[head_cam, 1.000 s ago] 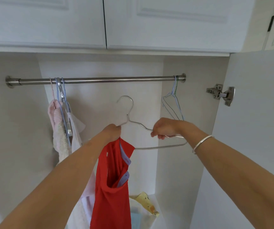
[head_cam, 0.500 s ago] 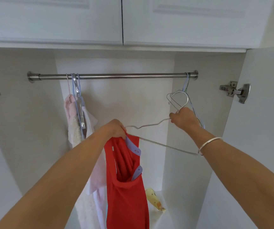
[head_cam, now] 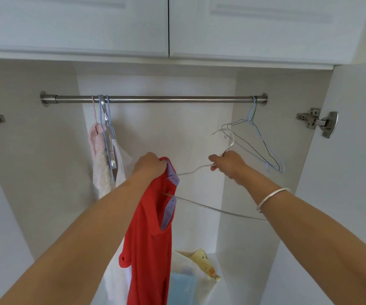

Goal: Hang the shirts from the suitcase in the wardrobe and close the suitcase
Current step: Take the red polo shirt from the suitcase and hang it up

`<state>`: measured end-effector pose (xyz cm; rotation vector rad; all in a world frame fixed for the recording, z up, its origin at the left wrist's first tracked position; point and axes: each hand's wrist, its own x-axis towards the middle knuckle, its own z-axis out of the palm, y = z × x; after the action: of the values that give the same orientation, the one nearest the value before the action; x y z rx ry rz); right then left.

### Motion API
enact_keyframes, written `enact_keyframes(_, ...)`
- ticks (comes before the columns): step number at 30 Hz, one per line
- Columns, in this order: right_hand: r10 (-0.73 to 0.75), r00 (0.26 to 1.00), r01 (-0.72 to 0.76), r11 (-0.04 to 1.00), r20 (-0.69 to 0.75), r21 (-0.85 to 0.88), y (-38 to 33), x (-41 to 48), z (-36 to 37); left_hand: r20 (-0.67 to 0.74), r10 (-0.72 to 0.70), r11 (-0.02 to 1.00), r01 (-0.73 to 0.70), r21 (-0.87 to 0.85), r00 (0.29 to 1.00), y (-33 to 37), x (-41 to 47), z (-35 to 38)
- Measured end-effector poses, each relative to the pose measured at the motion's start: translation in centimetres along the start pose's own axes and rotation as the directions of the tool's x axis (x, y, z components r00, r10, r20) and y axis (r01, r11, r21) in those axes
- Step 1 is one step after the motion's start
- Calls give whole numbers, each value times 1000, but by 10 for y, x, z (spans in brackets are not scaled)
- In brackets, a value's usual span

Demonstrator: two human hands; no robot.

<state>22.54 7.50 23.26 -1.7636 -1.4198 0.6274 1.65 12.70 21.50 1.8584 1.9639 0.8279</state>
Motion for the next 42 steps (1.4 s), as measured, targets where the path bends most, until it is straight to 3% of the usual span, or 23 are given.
enact_keyframes(6, 98, 961, -176, 936, 257, 303, -23, -10, 48, 122, 156, 982, -140, -127, 980, 42, -17, 8)
enact_keyframes(10, 100, 957, -251, 753, 271, 608, -28, -8, 54, 196, 205, 951, -147, -273, 959, 53, -25, 2)
enact_keyframes(13, 106, 973, -225, 628, 204, 745, -32, -1, 48, 201, 276, 961, -264, -83, 940, 50, -29, -9)
enact_keyframes(16, 82, 986, -168, 536, 147, 828, -39, 3, 43, 181, 258, 959, -274, 70, 949, 42, -27, -10)
enact_keyframes(19, -22, 988, -127, 436, 152, 891, -46, 4, 45, 178, 239, 959, -260, 108, 955, 34, -26, -10)
enact_keyframes(21, -94, 980, -115, 450, 175, 886, -50, 1, 47, 161, 245, 967, -252, 26, 956, 32, -27, -10)
enact_keyframes(25, -161, 955, -116, 570, 249, 813, -52, -4, 50, 159, 242, 919, -173, -355, 957, 36, -27, -9)
enact_keyframes(30, -96, 960, -124, 692, 262, 711, -38, 2, 53, 73, 319, 829, -241, -505, 945, 39, -24, -14)
enact_keyframes(34, -23, 983, -128, 629, 182, 767, -34, 2, 56, 130, 435, 843, -352, -407, 891, 40, -23, -12)
enact_keyframes(40, 64, 991, -133, 614, 118, 778, -37, 11, 42, 219, 314, 940, -270, -208, 924, 20, -17, 3)
enact_keyframes(42, 61, 988, -149, 608, 142, 780, -36, 12, 41, 201, 315, 949, -308, -66, 927, 17, -15, 1)
